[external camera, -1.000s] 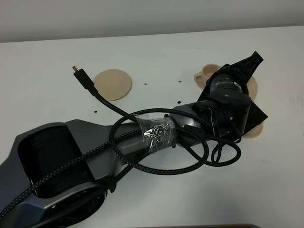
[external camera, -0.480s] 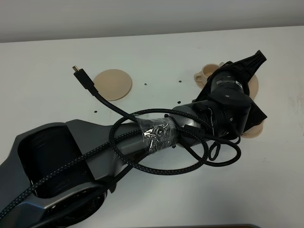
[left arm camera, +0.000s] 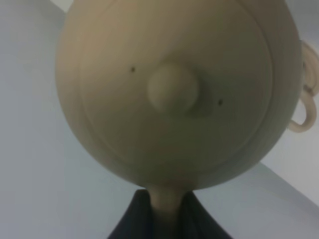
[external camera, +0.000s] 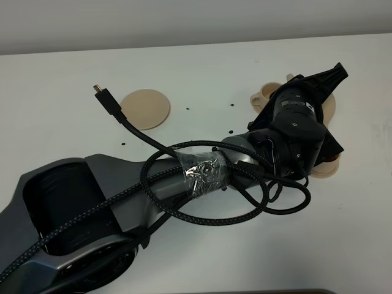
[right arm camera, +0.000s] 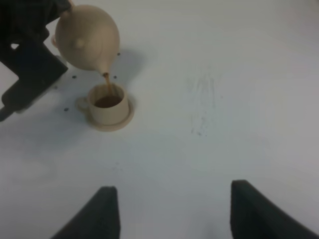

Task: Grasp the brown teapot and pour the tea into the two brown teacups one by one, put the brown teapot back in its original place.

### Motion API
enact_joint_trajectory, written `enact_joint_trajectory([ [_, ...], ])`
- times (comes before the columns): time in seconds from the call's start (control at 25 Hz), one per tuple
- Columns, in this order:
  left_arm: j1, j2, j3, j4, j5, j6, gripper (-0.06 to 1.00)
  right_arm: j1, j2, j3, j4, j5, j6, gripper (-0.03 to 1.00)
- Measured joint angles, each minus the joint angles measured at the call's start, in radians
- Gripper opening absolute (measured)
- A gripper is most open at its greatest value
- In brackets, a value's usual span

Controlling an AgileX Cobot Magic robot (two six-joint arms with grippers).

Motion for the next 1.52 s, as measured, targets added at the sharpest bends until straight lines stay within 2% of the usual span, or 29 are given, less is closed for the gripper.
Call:
enact_joint_trajectory([
  [1.04, 0.000, 0.000, 0.000, 0.019, 0.000, 0.002, 0.13, 0.000, 0.000, 0.000, 0.000, 0.000, 0.000, 0.48],
  [1.36, 0.000, 0.000, 0.000, -0.092, 0.027, 0.001, 0.13, 0.000, 0.000, 0.000, 0.000, 0.000, 0.000, 0.48],
  [1.52, 0.002, 0.000, 0.000, -0.184, 0.068, -0.011, 0.13, 0.000, 0.000, 0.000, 0.000, 0.000, 0.000, 0.48],
])
